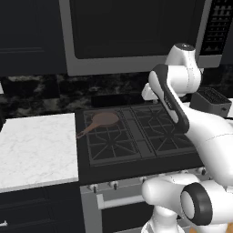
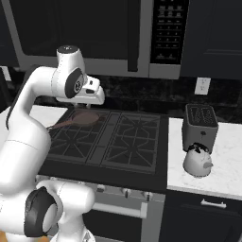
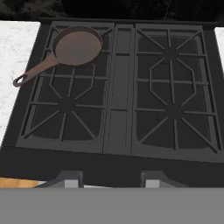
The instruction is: Pick the kettle from the counter and place it on a stove burner. Then turn the burner on.
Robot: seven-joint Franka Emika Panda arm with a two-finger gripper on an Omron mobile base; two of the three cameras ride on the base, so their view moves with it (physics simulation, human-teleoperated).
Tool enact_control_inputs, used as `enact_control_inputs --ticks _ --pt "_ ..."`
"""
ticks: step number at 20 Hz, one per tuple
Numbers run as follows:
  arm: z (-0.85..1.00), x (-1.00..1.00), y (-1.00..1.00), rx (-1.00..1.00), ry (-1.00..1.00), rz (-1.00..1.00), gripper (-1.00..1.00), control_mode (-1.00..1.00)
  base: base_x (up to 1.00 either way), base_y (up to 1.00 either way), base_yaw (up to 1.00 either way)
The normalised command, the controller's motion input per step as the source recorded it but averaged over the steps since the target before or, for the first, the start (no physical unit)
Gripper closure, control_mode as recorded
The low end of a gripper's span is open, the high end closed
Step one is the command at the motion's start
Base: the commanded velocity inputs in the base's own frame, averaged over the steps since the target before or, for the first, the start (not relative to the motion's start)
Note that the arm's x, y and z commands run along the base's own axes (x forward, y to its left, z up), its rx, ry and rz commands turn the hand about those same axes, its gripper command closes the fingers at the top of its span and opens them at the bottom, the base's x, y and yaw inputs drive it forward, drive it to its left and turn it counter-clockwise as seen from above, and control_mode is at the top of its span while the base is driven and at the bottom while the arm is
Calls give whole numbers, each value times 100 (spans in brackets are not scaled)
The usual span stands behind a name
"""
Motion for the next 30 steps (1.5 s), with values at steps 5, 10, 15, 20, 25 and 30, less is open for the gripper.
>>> enact_control_inputs --ticks 5,10,15,20,25,30 --pt "0 0 0 0 0 0 -100 -100 0 0 0" --pt "0 0 0 0 0 0 -100 -100 0 0 0" --pt "0 -2 0 0 0 0 -100 -100 0 0 0" --pt "-18 -42 0 -1 -1 0 -100 -100 0 0 0" --pt "-12 -64 -8 0 -3 2 -100 -100 0 0 0" --pt "-2 -100 -99 8 -32 0 -100 -100 0 0 0"
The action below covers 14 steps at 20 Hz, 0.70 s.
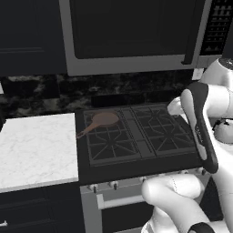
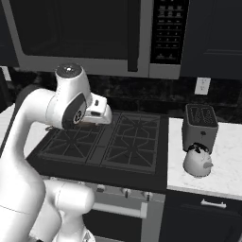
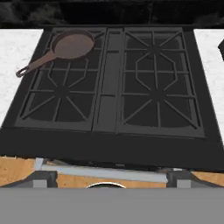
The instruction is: Pick the kettle from the counter and place it on a stove burner. Then turn the burner on.
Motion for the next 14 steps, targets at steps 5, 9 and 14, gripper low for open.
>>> enact_control_inputs --ticks 5,9,14 --pt "0 -99 -100 9 -28 -3 -100 -100 0 0 0" --pt "0 -61 -100 0 -20 -14 -100 -100 0 0 0" --pt "0 -23 -100 0 -5 -22 -100 -100 0 0 0"
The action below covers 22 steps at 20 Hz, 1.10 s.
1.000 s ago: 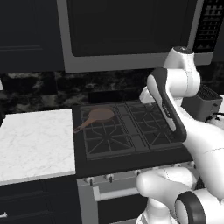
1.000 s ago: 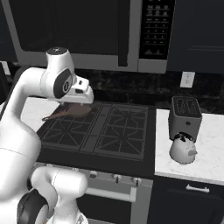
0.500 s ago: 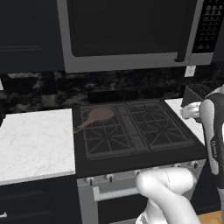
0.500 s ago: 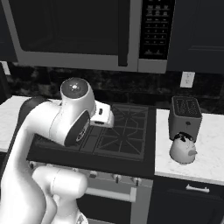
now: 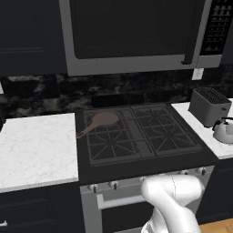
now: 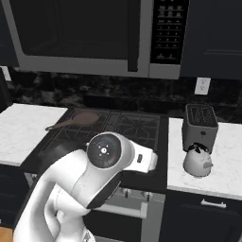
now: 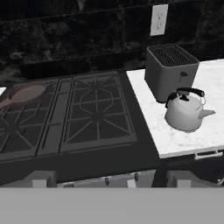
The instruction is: Pick the kettle from the counter and place it on a stove burner. Then turn the burner on.
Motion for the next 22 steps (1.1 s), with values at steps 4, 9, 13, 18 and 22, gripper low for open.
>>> enact_control_inputs --ticks 4,9,13,18,22 --pt "-6 3 -100 0 14 -27 -100 -100 0 0 0" --pt "-10 38 -100 0 34 -13 -100 -100 0 0 0" --pt "-1 70 -100 0 42 -5 -100 -100 0 0 0" --pt "-3 51 -100 4 11 21 -100 -100 0 0 0" --pt "-9 18 -31 3 0 6 -100 -100 0 0 0"
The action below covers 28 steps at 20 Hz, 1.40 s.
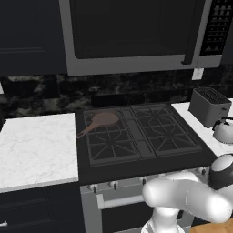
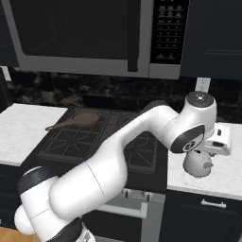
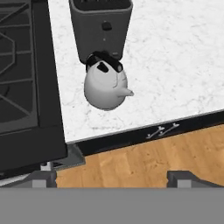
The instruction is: Pick the kettle from the counter and place it on a stove burner. Then turn the burner on.
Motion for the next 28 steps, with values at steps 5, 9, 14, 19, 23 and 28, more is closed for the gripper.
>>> enact_control_inputs --ticks 5,9,14,19,23,28 --pt "-45 45 -15 2 -5 5 -100 -100 0 0 0" --pt "-46 47 -9 1 -4 9 -100 -100 0 0 0" --pt "-36 39 -1 2 0 6 -100 -100 0 0 0" --pt "-23 18 0 0 3 0 -100 -100 0 0 0" --pt "-36 36 0 0 0 0 -100 -100 0 0 0" --pt "-17 25 -30 0 0 2 -100 -100 0 0 0"
